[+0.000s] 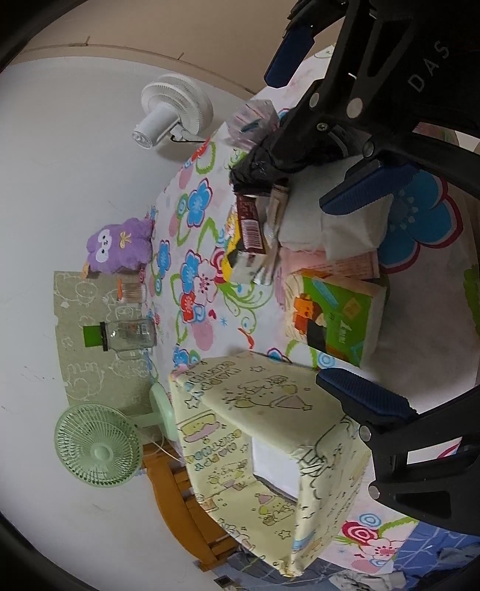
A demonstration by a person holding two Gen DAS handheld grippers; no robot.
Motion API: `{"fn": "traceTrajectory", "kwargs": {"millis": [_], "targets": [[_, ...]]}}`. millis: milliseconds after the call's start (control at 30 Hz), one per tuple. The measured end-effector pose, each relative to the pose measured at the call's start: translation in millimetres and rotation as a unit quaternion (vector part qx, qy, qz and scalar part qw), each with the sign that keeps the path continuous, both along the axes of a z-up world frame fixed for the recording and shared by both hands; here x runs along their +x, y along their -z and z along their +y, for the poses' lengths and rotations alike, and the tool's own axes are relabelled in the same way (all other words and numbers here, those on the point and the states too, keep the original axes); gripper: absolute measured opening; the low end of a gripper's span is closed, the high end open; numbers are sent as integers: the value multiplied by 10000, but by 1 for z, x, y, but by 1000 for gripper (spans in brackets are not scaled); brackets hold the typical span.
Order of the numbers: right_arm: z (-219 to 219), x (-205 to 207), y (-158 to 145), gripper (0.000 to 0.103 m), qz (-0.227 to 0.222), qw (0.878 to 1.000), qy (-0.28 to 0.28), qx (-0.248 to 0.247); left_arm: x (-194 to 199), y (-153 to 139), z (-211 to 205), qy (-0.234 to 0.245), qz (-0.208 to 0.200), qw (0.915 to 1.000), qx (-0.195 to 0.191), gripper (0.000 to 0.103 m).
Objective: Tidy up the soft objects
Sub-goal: 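Reach the right tool to the black wrapped bundle and close on it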
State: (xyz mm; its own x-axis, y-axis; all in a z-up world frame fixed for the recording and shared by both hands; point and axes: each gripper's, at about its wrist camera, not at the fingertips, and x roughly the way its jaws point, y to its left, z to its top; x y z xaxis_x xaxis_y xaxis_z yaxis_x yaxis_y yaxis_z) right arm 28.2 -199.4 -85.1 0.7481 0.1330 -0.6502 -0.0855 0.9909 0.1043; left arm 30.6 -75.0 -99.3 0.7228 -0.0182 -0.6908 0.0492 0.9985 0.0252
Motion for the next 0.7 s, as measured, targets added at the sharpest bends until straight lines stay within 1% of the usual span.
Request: {"fn": "traceTrajectory", "kwargs": {"millis": [233, 400, 500, 600, 633, 700], "targets": [[7, 7, 13, 75, 261, 9996, -65, -12, 1, 10, 7, -153, 124, 9998, 29, 86], [13, 11, 17, 68, 322, 9994, -103, -88, 3, 16, 13, -281, 183, 9994, 14, 85], [15, 14, 18, 65, 356, 9992, -102, -116, 5, 18, 15, -280, 228, 9993, -30, 83], [16, 17, 19, 59, 377, 9991, -82, -146, 5, 19, 14, -241, 239, 9994, -2, 83], [16, 19, 19, 55, 393, 9991, -99, -147, 5, 19, 14, -231, 256, 9994, 3, 82], [18, 21, 21, 53, 439, 9988, -144, -168, 4, 18, 15, -242, 273, 9993, -36, 82]]}}
